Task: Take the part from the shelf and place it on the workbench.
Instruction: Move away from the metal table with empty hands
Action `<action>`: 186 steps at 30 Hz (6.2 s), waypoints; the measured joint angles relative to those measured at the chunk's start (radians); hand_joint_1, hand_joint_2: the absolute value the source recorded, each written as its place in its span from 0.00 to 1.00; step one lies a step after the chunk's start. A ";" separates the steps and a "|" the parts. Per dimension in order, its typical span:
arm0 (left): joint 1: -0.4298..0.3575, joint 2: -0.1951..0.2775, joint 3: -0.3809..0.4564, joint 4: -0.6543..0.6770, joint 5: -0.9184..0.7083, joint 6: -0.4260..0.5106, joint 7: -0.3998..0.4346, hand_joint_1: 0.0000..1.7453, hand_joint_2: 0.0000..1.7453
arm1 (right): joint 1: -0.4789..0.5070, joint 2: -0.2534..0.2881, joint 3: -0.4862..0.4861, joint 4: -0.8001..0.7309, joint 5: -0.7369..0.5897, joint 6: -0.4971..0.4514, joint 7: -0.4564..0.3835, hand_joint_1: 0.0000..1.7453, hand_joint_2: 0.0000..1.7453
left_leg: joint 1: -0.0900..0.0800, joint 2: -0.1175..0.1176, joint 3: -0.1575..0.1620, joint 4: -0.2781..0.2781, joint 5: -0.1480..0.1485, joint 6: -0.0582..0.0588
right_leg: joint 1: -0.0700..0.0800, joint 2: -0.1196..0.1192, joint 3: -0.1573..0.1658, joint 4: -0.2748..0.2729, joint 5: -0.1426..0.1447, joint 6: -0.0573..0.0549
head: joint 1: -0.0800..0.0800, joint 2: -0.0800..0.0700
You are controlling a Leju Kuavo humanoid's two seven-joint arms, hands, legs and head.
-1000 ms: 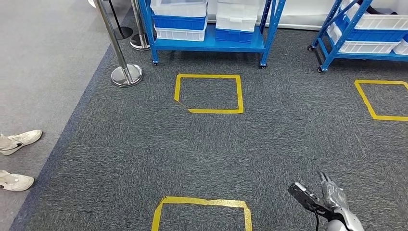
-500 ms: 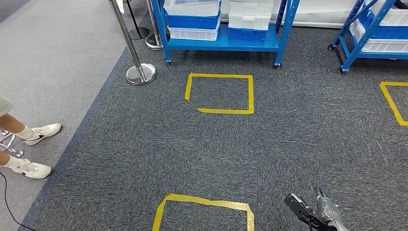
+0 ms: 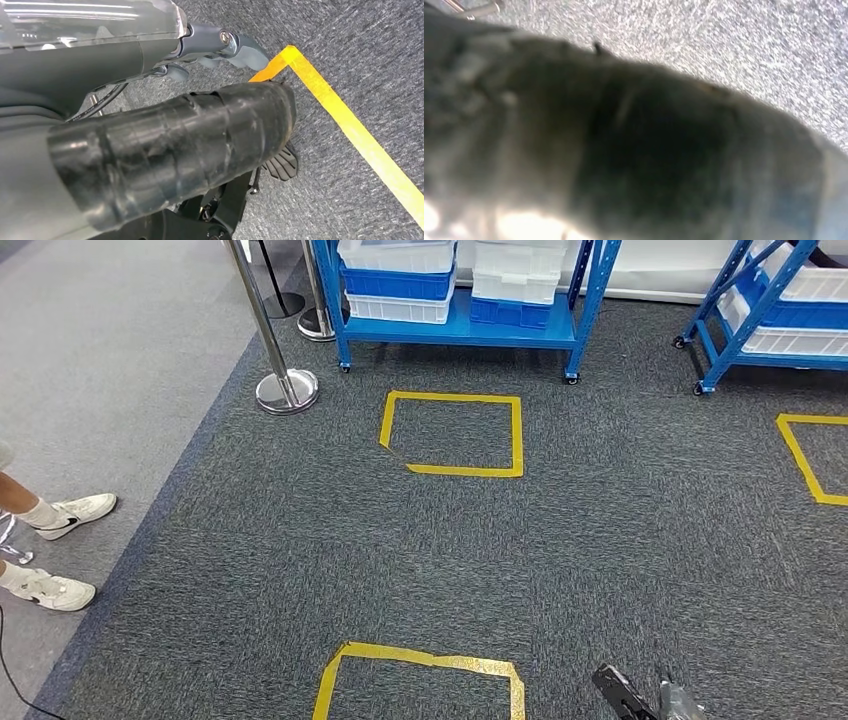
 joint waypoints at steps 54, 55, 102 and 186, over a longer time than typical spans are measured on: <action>-0.002 -0.027 0.001 -0.001 -0.008 -0.015 -0.021 0.00 0.00 | 0.058 0.071 -0.132 0.007 0.077 -0.107 -0.117 0.00 0.00 | -0.069 0.082 0.032 0.010 -0.036 0.094 | 0.043 -0.044 -0.007 -0.018 0.026 -0.021 | -0.005 0.000; -0.002 -0.027 0.002 -0.001 -0.007 -0.015 -0.020 0.00 0.00 | 0.057 0.071 -0.132 0.007 0.076 -0.103 -0.115 0.00 0.00 | -0.069 0.082 0.028 0.020 -0.044 0.087 | 0.040 -0.044 -0.004 -0.023 0.027 -0.026 | -0.005 0.000; 0.013 -0.032 0.008 0.000 -0.013 0.008 0.006 0.00 0.00 | 0.102 0.150 -0.237 0.064 0.112 -0.032 -0.101 0.00 0.75 | -0.026 0.097 -0.073 0.045 0.042 0.064 | 0.009 -0.033 0.161 -0.026 -0.132 0.018 | -0.014 0.000; 0.014 -0.033 0.005 0.000 -0.051 0.003 -0.020 0.00 0.00 | 0.147 0.169 -0.264 0.111 0.209 -0.071 -0.089 0.00 0.00 | -0.047 0.096 -0.060 0.160 -0.050 0.056 | 0.042 -0.035 0.051 -0.037 -0.010 -0.050 | -0.011 0.000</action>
